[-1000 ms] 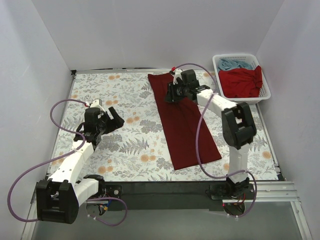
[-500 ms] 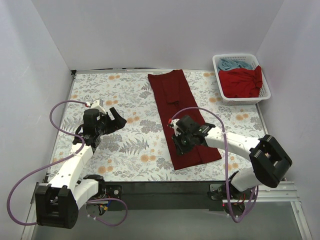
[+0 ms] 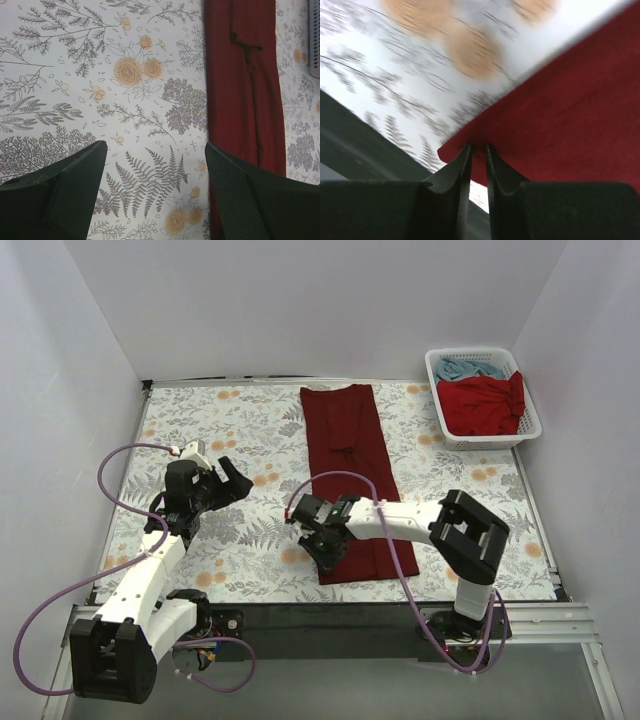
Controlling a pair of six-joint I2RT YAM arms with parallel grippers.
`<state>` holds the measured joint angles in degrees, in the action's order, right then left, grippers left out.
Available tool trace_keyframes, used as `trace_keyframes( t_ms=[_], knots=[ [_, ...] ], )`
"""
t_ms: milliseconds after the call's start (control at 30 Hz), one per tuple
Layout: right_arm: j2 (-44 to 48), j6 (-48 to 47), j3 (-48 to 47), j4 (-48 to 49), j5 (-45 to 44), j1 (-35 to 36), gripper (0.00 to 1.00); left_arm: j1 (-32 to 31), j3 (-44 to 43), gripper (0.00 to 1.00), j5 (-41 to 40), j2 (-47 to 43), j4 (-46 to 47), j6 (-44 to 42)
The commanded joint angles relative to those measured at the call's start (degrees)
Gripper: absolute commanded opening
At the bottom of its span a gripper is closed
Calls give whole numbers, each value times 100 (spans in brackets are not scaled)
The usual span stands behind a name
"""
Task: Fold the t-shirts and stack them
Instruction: Fold the tshirt
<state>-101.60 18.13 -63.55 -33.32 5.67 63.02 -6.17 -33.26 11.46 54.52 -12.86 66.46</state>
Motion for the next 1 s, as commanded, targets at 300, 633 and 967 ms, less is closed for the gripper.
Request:
trace_keyframes(
  t_ms=[300,633,967],
  knots=[
    [42,85,-1265,-675,-1524,325,30,-33,47,79,110,-152,-6,-19],
    [782,-46,-729,-579,-1965,-1529,38,-33,3,79,172,14,-6,-19],
    [299,-178,-667,89,-1367,-2189,37,-33,-14,79,207,146,-6,-36]
  ],
)
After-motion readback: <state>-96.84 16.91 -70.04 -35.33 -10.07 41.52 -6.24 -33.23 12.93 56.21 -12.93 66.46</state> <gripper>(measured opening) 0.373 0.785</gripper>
